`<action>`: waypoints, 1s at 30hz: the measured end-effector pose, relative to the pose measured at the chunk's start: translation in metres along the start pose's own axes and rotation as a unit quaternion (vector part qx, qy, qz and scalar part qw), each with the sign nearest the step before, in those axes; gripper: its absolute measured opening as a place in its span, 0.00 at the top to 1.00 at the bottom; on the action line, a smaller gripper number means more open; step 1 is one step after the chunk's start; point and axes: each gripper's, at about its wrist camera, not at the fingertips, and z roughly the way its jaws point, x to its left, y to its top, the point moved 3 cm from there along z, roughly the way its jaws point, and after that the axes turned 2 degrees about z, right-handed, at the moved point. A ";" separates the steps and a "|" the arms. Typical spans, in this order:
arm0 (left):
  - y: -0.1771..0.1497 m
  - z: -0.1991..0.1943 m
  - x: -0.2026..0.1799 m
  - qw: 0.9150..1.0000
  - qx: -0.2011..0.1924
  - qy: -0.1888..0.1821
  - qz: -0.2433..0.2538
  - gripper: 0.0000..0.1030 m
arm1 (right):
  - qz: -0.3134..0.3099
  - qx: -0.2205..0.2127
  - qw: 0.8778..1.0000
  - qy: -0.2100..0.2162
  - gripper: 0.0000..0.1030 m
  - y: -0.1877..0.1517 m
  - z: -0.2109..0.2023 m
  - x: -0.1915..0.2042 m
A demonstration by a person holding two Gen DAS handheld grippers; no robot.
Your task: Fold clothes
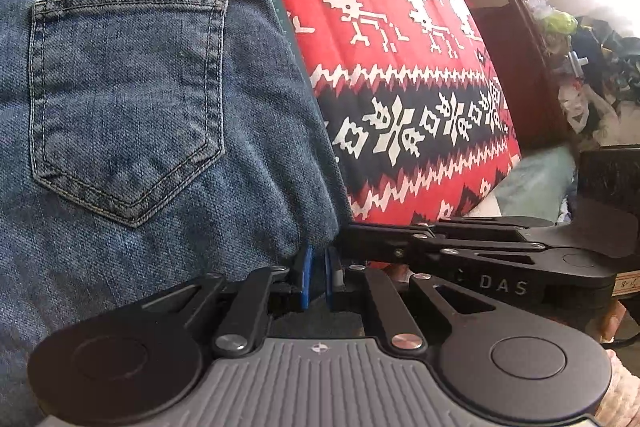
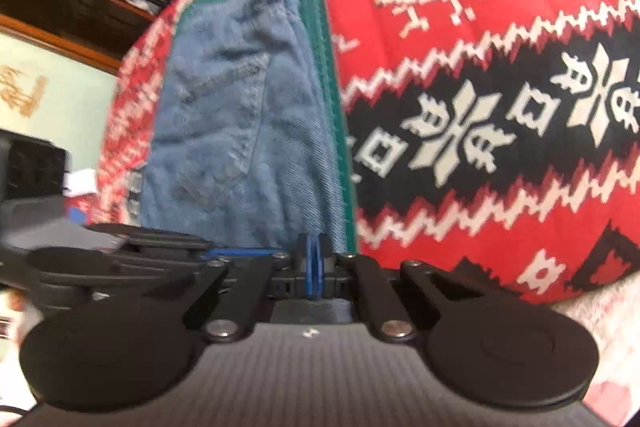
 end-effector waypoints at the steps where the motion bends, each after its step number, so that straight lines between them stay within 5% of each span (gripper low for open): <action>1: -0.001 0.000 0.000 1.000 0.002 0.000 0.000 0.94 | 0.002 0.000 1.000 0.001 0.99 -0.002 -0.001 -0.002; 12: 0.023 -0.026 0.008 0.999 -0.038 -0.003 -0.011 0.94 | 0.018 -0.005 0.999 0.032 0.94 0.006 -0.015 -0.006; 23: 0.095 -0.045 0.045 0.993 -0.093 0.071 -0.035 0.94 | -0.015 -0.014 0.999 0.027 0.94 0.089 0.006 0.015; 30: 0.117 -0.046 0.057 0.993 -0.097 0.055 -0.047 0.94 | -0.013 -0.033 0.999 0.040 0.94 0.147 0.022 0.026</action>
